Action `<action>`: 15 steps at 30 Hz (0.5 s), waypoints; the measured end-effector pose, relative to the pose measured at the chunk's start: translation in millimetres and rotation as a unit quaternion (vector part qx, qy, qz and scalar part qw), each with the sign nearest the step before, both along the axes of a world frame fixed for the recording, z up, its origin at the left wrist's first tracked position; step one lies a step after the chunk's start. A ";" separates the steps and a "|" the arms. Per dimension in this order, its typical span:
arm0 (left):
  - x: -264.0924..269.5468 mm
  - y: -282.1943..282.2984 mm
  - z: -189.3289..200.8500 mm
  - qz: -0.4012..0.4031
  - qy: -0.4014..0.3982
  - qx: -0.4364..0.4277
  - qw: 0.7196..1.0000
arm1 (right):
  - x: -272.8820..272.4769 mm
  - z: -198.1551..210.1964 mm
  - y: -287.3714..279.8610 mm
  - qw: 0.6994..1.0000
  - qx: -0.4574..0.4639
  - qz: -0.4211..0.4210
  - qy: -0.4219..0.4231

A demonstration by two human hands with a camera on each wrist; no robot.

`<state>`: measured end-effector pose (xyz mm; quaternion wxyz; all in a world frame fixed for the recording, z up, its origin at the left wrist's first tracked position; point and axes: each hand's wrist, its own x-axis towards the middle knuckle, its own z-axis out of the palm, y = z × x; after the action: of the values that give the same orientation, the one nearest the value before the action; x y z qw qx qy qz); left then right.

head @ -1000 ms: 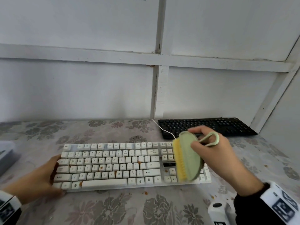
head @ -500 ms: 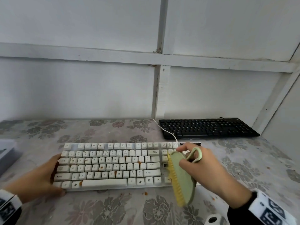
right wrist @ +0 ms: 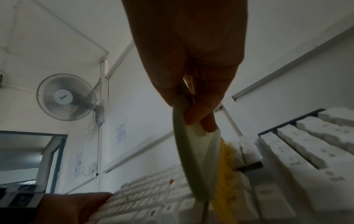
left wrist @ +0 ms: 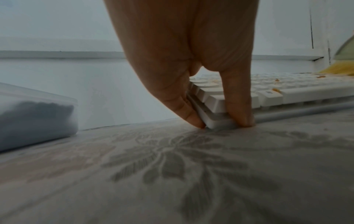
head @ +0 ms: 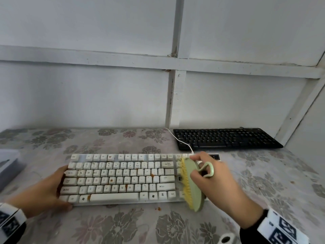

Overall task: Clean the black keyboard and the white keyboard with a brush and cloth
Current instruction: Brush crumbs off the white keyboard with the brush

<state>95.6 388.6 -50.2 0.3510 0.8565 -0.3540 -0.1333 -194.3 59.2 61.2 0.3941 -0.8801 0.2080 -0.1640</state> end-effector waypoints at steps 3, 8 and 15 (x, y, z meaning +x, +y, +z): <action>0.4 1.2 -0.3 -0.001 0.000 -0.001 1.000 | -7.3 7.7 -1.2 1.000 0.004 0.007 0.019; 1.9 5.4 -1.3 -0.007 0.006 0.010 1.000 | 6.0 27.6 -13.3 0.997 -0.015 -0.047 -0.067; -8.3 -2.2 11.2 0.009 0.006 0.023 1.000 | 8.1 4.2 -10.4 0.999 -0.016 -0.023 -0.015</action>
<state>87.4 386.4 -39.0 0.3344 0.8668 -0.3410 -0.1431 -186.1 48.8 65.4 0.3791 -0.8786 0.2201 -0.1895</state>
